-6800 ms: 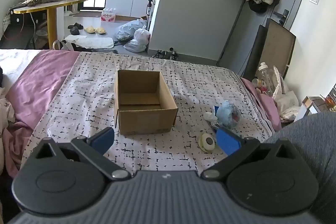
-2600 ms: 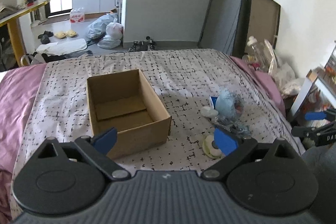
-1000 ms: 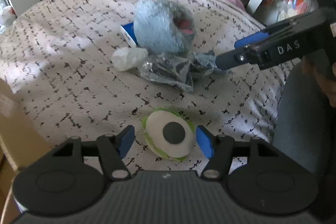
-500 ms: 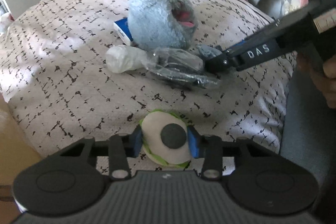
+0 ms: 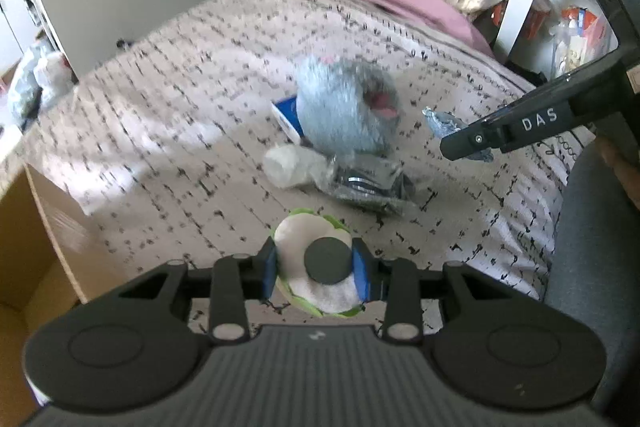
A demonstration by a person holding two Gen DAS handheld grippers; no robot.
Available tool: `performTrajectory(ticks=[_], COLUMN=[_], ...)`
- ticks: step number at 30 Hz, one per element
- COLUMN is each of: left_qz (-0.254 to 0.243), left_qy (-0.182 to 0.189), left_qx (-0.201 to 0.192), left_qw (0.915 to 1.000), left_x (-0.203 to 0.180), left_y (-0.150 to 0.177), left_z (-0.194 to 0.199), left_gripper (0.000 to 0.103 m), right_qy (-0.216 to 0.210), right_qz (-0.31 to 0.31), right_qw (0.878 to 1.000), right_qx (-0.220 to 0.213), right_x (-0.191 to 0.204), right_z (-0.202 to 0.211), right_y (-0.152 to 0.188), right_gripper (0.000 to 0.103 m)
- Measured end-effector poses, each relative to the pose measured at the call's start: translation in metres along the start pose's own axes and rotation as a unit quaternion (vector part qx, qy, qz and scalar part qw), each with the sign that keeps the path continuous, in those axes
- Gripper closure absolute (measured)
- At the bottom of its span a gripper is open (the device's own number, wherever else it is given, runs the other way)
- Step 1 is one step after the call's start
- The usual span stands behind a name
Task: Organize soft objects
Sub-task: 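Drop the cushion into the box with the left tool while the right tool carries the fish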
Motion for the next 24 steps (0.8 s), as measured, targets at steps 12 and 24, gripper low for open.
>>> performTrajectory(ticks=[12, 24], left_qz=[-0.018, -0.019], left_qy=[-0.022, -0.042], left_qx=[-0.033, -0.071], left_qw=[0.9991, 0.9964], left_x=[0.004, 0.024], left_y=[-0.008, -0.008], left_z=[0.042, 0.102], left_gripper=[0.067, 0.067], right_qy=[-0.016, -0.031], right_qz=[0.012, 0.047], right_qw=[0.999, 0.996], right_qx=[-0.026, -0.064], right_x=[0.032, 0.083], right_z=[0.035, 0.058], right_y=[-0.007, -0.021], right_gripper=[0.074, 0.074])
Point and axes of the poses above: each gripper's, at about its wrist camera, not at the fingertips, and z roughly against the way its jaws point, x to its left, y to its underside, the point moved 5 cm from there along -z, roughly the way its jaws point, and after that the axes turned 7 degrees about y, right-handed, at the moved point
